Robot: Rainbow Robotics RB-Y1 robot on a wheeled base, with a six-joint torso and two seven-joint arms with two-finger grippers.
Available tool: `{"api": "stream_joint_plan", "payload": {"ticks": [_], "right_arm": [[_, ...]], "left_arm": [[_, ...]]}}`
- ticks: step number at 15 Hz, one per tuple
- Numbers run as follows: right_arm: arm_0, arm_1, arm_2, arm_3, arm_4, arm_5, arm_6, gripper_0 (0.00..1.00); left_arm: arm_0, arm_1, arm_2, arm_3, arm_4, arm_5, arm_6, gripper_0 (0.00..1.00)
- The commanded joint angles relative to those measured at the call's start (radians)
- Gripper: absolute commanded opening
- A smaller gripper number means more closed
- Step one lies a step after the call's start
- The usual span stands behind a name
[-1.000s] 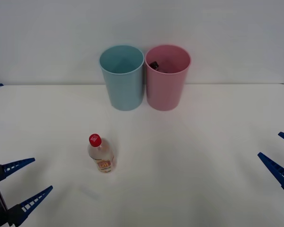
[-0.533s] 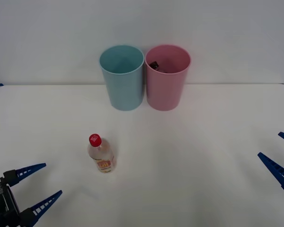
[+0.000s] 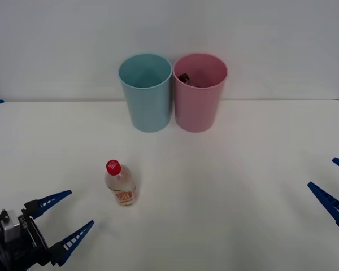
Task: Grasp the object on the table and drop it into the matching bin: aluminum can to the light blue bin, PET bottle to the pink bin.
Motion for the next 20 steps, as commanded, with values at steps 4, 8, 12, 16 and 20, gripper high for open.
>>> {"api": "stream_joint_plan", "payload": {"ticks": [4,8,12,16,20], "right_arm": [[0.0,0.0,0.0,0.0,0.0,0.0,0.0,1.0],[0.0,0.0,0.0,0.0,0.0,0.0,0.0,1.0],[0.0,0.0,0.0,0.0,0.0,0.0,0.0,1.0],[0.0,0.0,0.0,0.0,0.0,0.0,0.0,1.0],[0.0,0.0,0.0,0.0,0.0,0.0,0.0,1.0]], "left_arm": [[-0.031,-0.091,-0.001,0.0,-0.062,0.02,-0.017,1.0],[-0.045,-0.111,-0.035,0.0,-0.074,0.052,-0.028,1.0],[-0.083,-0.117,-0.05,0.017,-0.096,0.083,-0.037,1.0],[-0.151,-0.12,-0.064,0.098,-0.099,0.087,-0.063,1.0],[-0.198,-0.137,-0.083,0.146,-0.105,0.089,-0.071,1.0]]}}
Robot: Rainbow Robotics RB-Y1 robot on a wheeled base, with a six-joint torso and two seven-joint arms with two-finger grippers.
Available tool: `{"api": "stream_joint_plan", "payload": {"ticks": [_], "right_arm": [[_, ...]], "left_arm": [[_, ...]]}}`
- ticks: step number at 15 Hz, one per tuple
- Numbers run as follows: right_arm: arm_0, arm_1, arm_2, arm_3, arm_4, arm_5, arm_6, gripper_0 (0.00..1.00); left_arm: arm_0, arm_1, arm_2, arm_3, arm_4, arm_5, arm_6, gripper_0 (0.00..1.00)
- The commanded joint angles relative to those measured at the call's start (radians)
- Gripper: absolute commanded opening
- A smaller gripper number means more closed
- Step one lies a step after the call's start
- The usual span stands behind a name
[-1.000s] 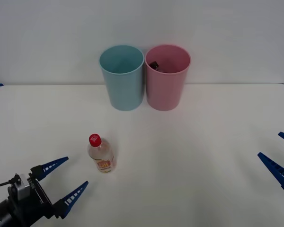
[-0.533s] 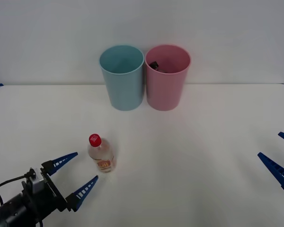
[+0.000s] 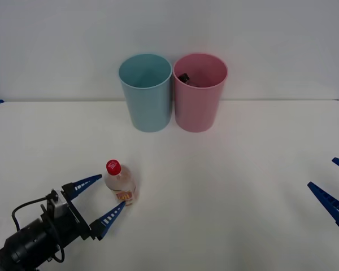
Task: Grasp the object on the table and drop it into the matching bin: aluminum can to the light blue bin, PET bottle to the pink bin.
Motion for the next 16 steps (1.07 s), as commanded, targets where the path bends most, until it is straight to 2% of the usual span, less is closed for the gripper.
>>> {"api": "stream_joint_plan", "payload": {"ticks": [1,7,13,14,15,16], "right_arm": [[0.0,0.0,0.0,0.0,0.0,0.0,0.0,1.0],[0.0,0.0,0.0,0.0,0.0,0.0,0.0,1.0],[0.0,0.0,0.0,0.0,0.0,0.0,0.0,1.0],[0.0,0.0,0.0,0.0,0.0,0.0,0.0,1.0],[0.0,0.0,0.0,0.0,0.0,0.0,0.0,1.0],[0.0,0.0,0.0,0.0,0.0,0.0,0.0,1.0]], "left_arm": [[-0.032,-0.026,-0.004,0.027,-0.02,0.0,-0.007,1.0],[-0.064,-0.106,0.019,0.027,-0.109,0.005,-0.01,1.0],[-0.073,-0.115,0.013,0.028,-0.115,0.008,-0.01,1.0],[-0.073,-0.114,0.013,0.028,-0.115,0.008,-0.01,0.95],[-0.073,-0.115,0.015,0.028,-0.115,0.008,-0.009,0.47],[-0.075,-0.114,0.015,0.028,-0.113,0.009,-0.01,0.17]]}}
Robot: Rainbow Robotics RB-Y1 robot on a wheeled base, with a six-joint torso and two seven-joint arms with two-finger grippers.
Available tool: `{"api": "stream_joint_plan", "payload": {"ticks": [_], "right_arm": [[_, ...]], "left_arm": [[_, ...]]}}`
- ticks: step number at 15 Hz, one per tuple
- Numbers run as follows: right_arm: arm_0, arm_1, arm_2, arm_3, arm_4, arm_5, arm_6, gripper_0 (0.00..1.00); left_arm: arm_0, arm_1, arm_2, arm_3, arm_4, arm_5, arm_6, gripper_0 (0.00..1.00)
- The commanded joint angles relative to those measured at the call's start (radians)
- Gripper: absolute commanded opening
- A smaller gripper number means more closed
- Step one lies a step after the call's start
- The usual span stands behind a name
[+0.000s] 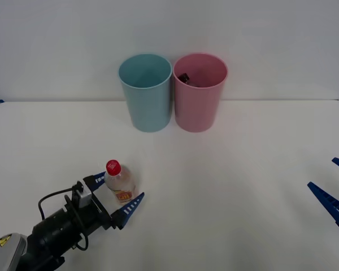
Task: Grasp the object on the table and drop it into the matching bin: aluminum can to the light blue bin, PET bottle to the pink bin.
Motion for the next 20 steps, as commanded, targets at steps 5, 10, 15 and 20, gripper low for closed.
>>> {"api": "stream_joint_plan", "payload": {"ticks": [5,10,15,20], "right_arm": [[0.0,0.0,0.0,0.0,0.0,0.0,0.0,1.0],[0.0,0.0,0.0,0.0,0.0,0.0,0.0,1.0],[0.0,0.0,0.0,0.0,0.0,0.0,0.0,1.0],[0.0,0.0,0.0,0.0,0.0,0.0,0.0,1.0]], "left_arm": [[-0.006,0.001,-0.022,0.0,-0.001,0.035,0.006,0.0],[-0.017,0.001,-0.042,-0.002,0.034,0.046,0.032,0.0],[-0.026,0.033,-0.042,-0.08,0.109,0.092,0.128,0.0],[-0.034,0.041,-0.039,-0.189,0.121,0.16,0.22,0.0]]}}
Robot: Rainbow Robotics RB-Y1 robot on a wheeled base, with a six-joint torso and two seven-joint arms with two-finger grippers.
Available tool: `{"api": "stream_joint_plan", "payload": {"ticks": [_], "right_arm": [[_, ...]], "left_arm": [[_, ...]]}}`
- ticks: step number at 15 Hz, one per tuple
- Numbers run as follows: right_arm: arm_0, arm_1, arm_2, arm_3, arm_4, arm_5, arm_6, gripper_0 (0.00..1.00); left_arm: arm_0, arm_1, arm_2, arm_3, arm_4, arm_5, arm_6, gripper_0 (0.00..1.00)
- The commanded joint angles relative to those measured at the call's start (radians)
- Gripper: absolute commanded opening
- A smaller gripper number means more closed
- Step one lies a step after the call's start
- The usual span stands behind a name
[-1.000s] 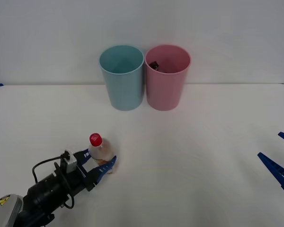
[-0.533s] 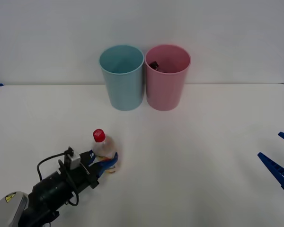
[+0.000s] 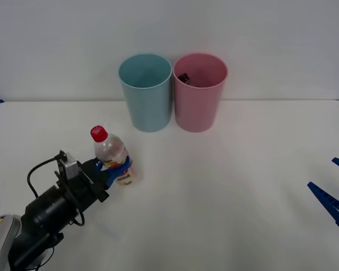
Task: Grasp the object on the table and drop it into the matching bin: aluminum can to the light blue bin, PET bottle to the pink bin.
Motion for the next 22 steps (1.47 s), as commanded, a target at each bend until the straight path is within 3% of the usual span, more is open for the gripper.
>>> {"api": "stream_joint_plan", "payload": {"ticks": [1,11,16,22], "right_arm": [[0.0,0.0,0.0,0.0,0.0,0.0,0.0,1.0],[0.0,0.0,0.0,0.0,0.0,0.0,0.0,1.0],[0.0,0.0,0.0,0.0,0.0,0.0,0.0,1.0],[0.0,0.0,0.0,0.0,0.0,0.0,0.0,1.0]], "left_arm": [[-0.013,0.0,0.001,-0.041,0.004,0.037,0.022,0.0],[-0.091,0.032,0.008,-0.146,0.11,0.146,0.142,0.0],[-0.203,0.088,0.005,-0.175,0.024,0.121,0.35,0.0],[-0.353,0.088,0.005,-0.173,-0.082,0.104,0.55,0.01]]}}
